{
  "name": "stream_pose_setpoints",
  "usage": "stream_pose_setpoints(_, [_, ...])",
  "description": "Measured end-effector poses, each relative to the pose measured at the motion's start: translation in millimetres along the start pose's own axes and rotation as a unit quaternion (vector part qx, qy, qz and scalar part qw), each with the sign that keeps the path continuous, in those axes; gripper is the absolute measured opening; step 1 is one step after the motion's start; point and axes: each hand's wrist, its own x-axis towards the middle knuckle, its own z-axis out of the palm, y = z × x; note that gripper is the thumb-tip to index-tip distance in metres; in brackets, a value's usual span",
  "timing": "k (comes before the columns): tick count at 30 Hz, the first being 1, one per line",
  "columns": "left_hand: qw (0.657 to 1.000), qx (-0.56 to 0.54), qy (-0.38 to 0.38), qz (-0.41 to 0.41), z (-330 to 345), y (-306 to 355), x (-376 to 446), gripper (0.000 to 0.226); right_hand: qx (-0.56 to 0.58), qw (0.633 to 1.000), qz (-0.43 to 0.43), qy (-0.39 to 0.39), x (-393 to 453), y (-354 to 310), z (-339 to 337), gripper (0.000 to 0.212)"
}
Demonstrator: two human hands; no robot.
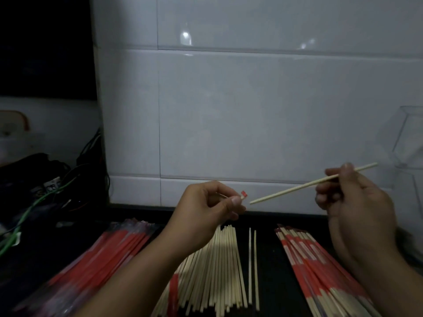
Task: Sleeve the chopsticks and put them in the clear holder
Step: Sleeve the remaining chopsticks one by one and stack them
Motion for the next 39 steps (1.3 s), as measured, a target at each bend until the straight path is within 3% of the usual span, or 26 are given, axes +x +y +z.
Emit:
stream_pose_setpoints(5, [1.000, 0.012, -0.018, -0.010, 1.3, -2.5, -0.4, 0.010, 0.033, 0.998, 0.011, 0.044, 6.7, -0.7, -4.2, 0.032])
stream_pose_setpoints(19, [0.998, 0.044, -0.040, -0.002, 4.6, -10.6, 1.4, 0.005, -0.011, 1.000, 0.025, -0.007, -0.6, 7.4, -1.3, 0.031])
stream_pose_setpoints(24, [0.997, 0.057, -0.053, -0.005, 5.8, -10.3, 0.9, 0.009, -0.035, 0.997, 0.029, -0.060, -2.3, 9.1, 0.4, 0.030])
stream_pose_setpoints(30, [0.995, 0.077, -0.068, -0.014, 6.3, -10.6, -0.7, 0.008, -0.170, 0.954, 0.093, -0.228, -21.5, 11.7, 10.1, 0.022])
stream_pose_setpoints(35, [0.998, 0.035, -0.031, -0.038, 4.7, -6.7, -0.8, 0.013, -0.181, 0.969, 0.033, -0.165, -25.9, 14.0, 13.8, 0.056])
stream_pose_setpoints(39, [0.998, 0.025, -0.033, -0.052, 3.9, -5.7, -1.8, 0.012, -0.199, 0.956, 0.010, -0.216, -25.6, 13.5, 10.6, 0.044])
